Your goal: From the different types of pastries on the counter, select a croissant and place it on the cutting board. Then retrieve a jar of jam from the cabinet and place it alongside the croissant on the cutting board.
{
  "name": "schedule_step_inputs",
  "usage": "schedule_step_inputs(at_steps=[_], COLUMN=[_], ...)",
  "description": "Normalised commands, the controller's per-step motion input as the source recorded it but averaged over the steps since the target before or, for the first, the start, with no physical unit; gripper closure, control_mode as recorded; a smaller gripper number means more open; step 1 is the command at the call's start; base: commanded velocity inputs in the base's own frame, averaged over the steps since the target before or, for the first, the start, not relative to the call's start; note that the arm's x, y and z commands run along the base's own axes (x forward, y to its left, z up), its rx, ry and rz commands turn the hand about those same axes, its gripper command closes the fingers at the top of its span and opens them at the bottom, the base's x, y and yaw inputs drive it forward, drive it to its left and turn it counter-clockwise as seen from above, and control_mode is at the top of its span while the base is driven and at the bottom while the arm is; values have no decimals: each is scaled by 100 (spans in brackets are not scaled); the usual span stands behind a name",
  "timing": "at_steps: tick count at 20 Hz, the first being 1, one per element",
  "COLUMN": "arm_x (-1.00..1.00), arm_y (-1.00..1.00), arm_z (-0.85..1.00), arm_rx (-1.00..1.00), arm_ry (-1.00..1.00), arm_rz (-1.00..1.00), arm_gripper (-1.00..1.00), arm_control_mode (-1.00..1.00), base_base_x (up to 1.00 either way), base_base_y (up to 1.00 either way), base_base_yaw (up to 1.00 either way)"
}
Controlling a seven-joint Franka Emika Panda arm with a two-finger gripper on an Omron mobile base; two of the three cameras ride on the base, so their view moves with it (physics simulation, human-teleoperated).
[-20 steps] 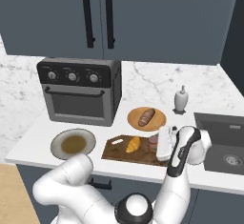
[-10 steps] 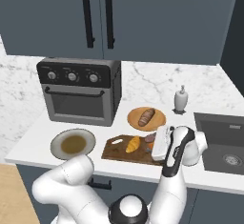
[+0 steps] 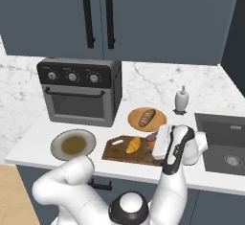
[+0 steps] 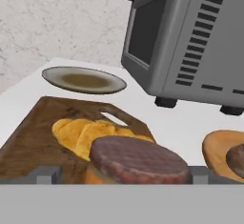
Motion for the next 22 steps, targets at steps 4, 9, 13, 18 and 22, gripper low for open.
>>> schedule_step_inputs(at_steps=[4, 9, 13, 18, 22], arm_x=[27, 4, 1, -50, -68], arm_y=[-79, -72, -41, -1, 4], arm_z=[0, 6, 52, 57, 9], arm_rx=[0, 1, 6, -6, -27], arm_ry=[-5, -2, -6, -40, -38], arm_rz=[0, 0, 0, 7, -3], arm_gripper=[-100, -100, -100, -100, -100], arm_control_mode=[-100, -100, -100, -100, -100], base_base_x=[0, 0, 0, 0, 0], base_base_y=[0, 0, 0, 0, 0], base_base_yaw=[0, 0, 0, 0, 0])
